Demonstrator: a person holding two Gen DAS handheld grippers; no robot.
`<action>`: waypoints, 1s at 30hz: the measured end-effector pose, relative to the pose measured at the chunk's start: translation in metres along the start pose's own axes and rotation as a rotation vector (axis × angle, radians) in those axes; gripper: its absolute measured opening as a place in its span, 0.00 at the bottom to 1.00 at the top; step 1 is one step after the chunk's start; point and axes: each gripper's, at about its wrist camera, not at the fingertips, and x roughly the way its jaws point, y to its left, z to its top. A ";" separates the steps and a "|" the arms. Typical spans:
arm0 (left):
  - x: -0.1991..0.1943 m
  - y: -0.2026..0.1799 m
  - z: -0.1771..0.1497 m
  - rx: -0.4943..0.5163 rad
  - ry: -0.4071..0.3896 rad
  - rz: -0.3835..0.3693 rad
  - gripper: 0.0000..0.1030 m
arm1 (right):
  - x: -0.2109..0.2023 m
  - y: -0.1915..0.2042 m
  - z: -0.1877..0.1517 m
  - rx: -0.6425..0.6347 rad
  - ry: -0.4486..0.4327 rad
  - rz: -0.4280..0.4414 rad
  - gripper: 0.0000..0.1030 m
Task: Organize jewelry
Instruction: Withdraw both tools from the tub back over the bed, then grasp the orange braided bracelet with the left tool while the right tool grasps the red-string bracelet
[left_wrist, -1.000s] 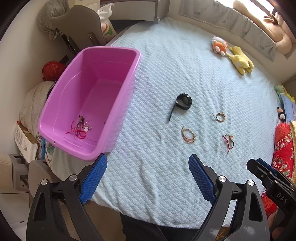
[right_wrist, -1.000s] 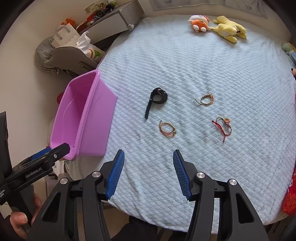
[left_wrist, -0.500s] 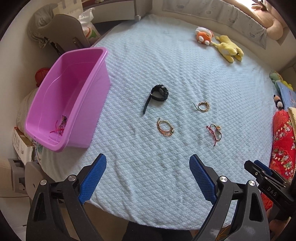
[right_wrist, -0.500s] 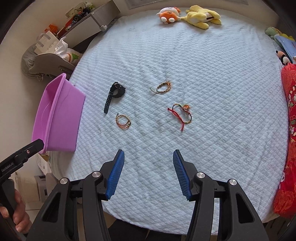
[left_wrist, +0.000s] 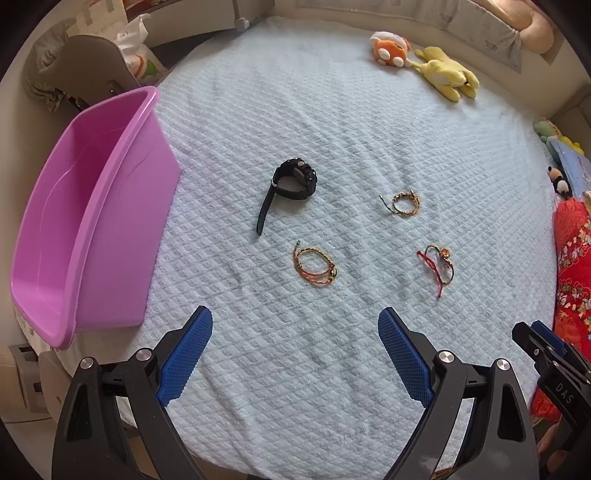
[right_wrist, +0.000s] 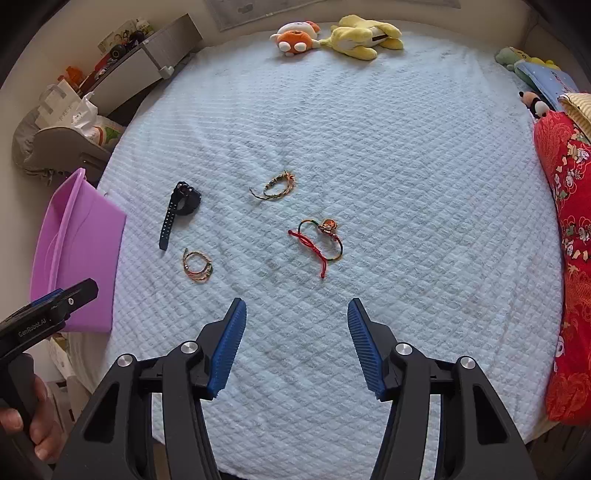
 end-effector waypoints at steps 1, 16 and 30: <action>0.008 0.000 0.002 -0.009 0.001 0.004 0.87 | 0.006 -0.003 0.001 -0.004 0.002 -0.004 0.55; 0.128 -0.010 -0.004 -0.155 -0.010 0.062 0.88 | 0.126 -0.021 0.029 -0.243 0.019 0.034 0.56; 0.180 -0.026 -0.002 -0.172 0.001 0.079 0.88 | 0.176 -0.025 0.043 -0.286 0.012 0.015 0.56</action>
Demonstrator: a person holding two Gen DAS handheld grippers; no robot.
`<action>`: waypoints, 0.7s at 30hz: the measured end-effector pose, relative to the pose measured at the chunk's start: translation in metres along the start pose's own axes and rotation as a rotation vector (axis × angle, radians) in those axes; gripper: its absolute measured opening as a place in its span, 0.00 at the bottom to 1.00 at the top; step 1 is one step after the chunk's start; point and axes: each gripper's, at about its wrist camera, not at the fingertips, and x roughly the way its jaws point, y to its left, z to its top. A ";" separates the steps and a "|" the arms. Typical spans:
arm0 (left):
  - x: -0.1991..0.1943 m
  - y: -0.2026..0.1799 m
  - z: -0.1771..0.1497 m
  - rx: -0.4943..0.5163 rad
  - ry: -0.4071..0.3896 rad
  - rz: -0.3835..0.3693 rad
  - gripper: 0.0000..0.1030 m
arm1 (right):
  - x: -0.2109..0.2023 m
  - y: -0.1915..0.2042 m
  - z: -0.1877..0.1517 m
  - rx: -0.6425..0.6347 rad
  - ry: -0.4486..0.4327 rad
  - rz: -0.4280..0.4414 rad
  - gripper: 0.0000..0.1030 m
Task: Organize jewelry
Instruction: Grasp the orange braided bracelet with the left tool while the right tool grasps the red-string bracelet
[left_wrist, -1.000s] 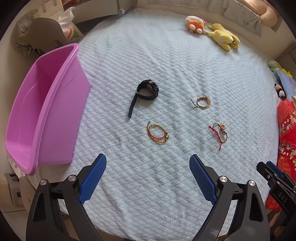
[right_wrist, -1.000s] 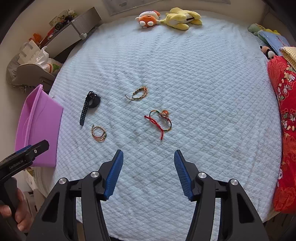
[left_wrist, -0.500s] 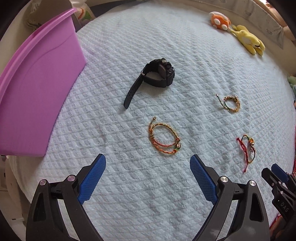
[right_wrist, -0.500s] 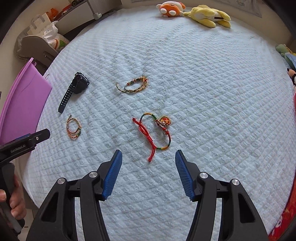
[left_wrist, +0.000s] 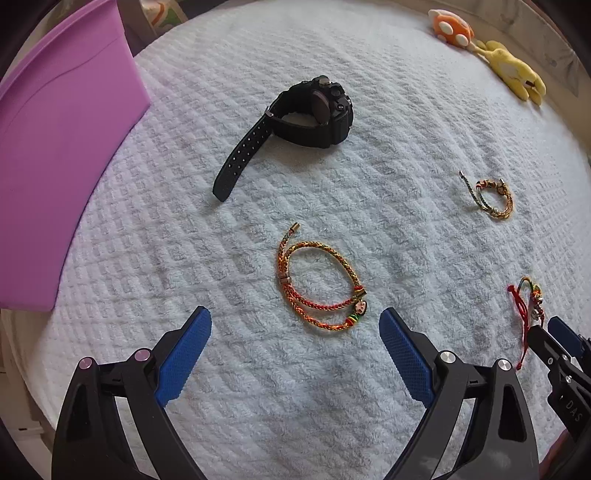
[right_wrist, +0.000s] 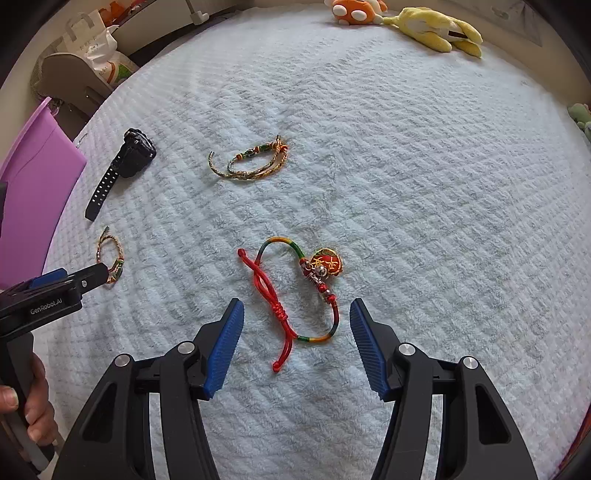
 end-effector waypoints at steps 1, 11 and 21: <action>0.003 -0.001 0.000 -0.001 0.002 0.002 0.88 | 0.002 0.000 0.001 -0.004 0.001 -0.005 0.56; 0.024 -0.002 -0.002 -0.005 0.004 0.005 0.88 | 0.019 0.010 0.005 -0.049 0.018 -0.025 0.55; 0.045 -0.003 0.010 -0.011 0.002 0.018 0.92 | 0.032 0.014 0.007 -0.072 0.033 -0.050 0.55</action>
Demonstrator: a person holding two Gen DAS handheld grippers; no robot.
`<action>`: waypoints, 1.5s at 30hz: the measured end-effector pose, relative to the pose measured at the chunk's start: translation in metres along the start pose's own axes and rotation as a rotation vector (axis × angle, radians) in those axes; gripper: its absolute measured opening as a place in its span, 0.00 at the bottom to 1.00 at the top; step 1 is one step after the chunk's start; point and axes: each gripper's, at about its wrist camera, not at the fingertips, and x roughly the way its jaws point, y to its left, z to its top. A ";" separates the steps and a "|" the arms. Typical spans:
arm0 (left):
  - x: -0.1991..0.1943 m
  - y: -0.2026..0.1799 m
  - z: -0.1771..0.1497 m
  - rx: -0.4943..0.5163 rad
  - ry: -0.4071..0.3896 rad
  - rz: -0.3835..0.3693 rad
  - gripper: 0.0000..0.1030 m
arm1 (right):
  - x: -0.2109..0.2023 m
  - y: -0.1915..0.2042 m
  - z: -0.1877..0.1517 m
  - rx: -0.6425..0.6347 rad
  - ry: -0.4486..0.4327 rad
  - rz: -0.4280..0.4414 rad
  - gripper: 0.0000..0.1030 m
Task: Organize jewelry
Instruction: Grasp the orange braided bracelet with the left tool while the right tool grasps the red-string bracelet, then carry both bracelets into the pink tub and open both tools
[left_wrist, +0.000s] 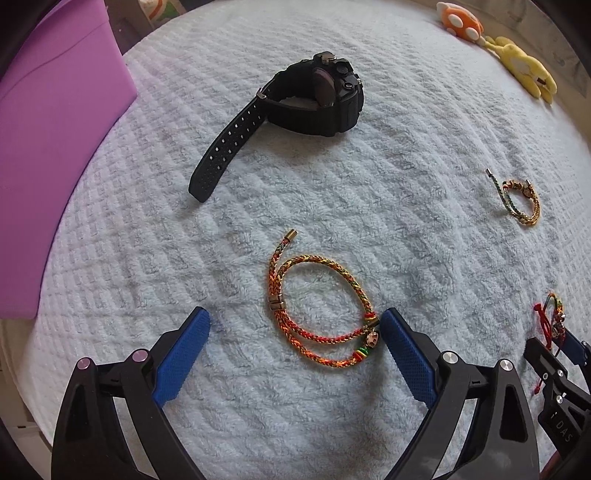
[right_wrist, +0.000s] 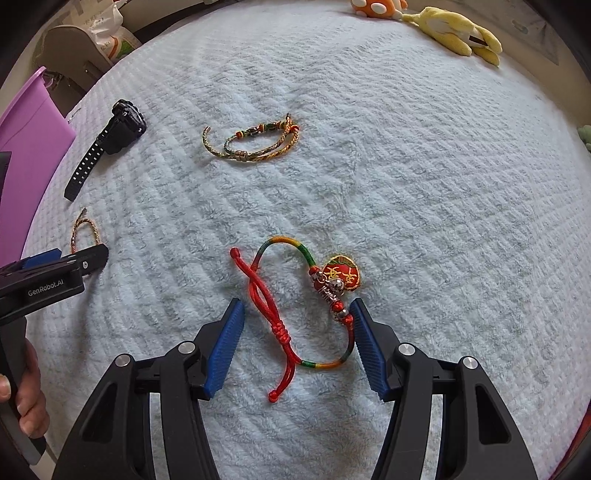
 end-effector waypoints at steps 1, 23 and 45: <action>0.004 0.001 0.001 -0.004 0.005 0.004 0.94 | 0.001 0.000 0.000 -0.002 0.000 -0.002 0.55; -0.007 0.020 0.002 -0.031 -0.079 0.002 0.19 | 0.001 0.014 0.000 -0.038 -0.017 0.016 0.14; -0.125 0.018 -0.068 0.084 0.008 -0.097 0.08 | -0.099 0.005 -0.038 0.062 0.027 0.136 0.09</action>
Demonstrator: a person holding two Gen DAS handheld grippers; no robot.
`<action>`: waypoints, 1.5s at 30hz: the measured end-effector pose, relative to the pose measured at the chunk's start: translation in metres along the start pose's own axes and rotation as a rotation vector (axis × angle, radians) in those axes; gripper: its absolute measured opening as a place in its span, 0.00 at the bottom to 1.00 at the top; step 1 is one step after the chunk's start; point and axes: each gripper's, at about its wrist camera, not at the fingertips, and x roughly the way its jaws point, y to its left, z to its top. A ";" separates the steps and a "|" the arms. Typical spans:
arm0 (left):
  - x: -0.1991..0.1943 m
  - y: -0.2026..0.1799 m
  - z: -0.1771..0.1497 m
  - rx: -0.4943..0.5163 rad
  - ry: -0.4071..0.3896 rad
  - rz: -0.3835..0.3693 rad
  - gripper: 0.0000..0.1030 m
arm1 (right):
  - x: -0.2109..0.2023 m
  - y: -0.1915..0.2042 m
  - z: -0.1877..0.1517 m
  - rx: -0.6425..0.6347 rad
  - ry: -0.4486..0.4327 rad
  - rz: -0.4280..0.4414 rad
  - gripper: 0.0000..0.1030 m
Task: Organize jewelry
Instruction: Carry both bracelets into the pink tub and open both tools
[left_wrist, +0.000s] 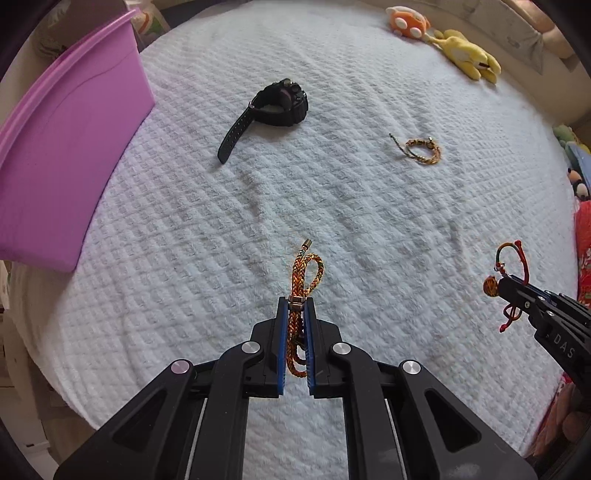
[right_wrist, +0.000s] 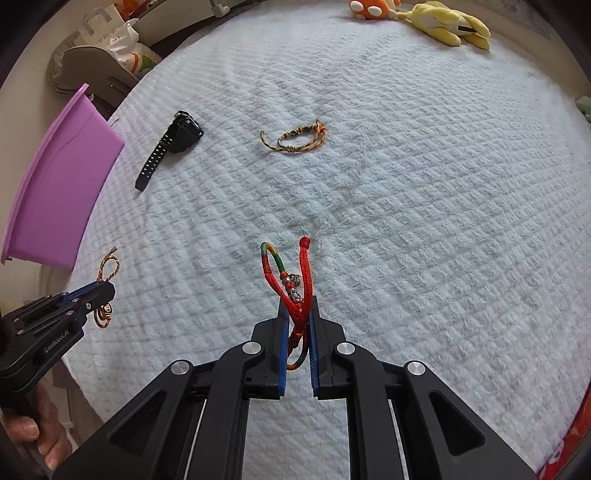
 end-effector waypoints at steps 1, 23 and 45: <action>-0.015 -0.002 -0.001 -0.007 -0.003 -0.005 0.08 | -0.009 0.005 0.004 -0.004 -0.005 0.007 0.09; -0.226 0.160 0.056 -0.187 -0.173 0.079 0.08 | -0.179 0.203 0.097 -0.219 -0.165 0.221 0.09; -0.165 0.356 0.145 -0.185 -0.074 0.075 0.08 | -0.072 0.467 0.194 -0.281 -0.017 0.269 0.09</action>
